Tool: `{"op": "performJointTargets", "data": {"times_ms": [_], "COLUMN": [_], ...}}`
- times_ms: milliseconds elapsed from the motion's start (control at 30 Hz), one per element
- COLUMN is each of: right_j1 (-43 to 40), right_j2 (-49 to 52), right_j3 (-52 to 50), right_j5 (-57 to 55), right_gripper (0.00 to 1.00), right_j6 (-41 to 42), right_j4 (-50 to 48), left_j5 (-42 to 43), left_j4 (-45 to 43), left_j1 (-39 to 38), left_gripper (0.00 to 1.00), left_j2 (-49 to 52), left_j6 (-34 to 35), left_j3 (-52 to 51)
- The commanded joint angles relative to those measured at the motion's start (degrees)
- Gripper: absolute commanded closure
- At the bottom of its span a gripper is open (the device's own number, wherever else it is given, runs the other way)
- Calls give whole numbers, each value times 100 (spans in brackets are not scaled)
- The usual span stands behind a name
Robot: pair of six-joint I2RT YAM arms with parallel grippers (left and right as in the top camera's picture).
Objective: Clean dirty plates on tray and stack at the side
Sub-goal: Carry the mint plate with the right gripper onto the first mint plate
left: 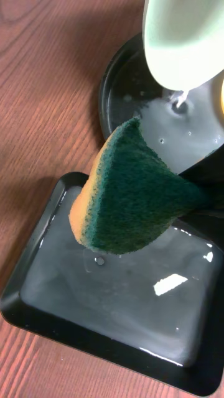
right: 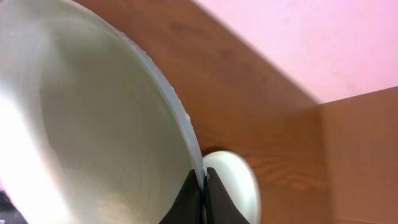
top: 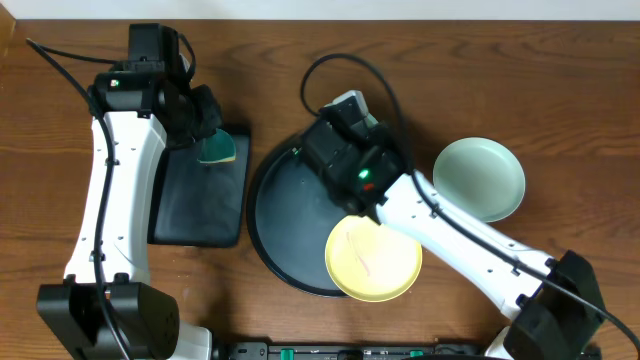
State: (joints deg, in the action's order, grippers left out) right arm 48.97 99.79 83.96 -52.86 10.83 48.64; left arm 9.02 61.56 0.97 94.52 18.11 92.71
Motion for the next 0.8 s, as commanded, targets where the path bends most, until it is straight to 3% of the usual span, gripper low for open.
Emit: {"op": "performJointTargets", "data": {"times_ms": [0,267,500,633,767], "right_j1": [269,664,776,748,601], "right_j2": [-166,-166,-166,-166,-164], "right_j3": [79,79,79,79,72], "right_j5": [-1384,-2669,-2870,-2330,-649], "right_gripper": [99,99,99,99,99], "right_j6": [-85,-85,-57,-59,87], "right_j4": [2,-2,-4,-9,28], "left_j5": [-13,-13,-13,-11,-13], "left_j4": [11,13,13,13,15], "left_j1": [2,2,2,2,2], "left_gripper": [92,92,92,92,92], "left_j2": [-9,-9,-9,-9,-9], "left_j6": [-68,-68,-68,-68,-70], "left_j3": [42,42,42,42,42]}}
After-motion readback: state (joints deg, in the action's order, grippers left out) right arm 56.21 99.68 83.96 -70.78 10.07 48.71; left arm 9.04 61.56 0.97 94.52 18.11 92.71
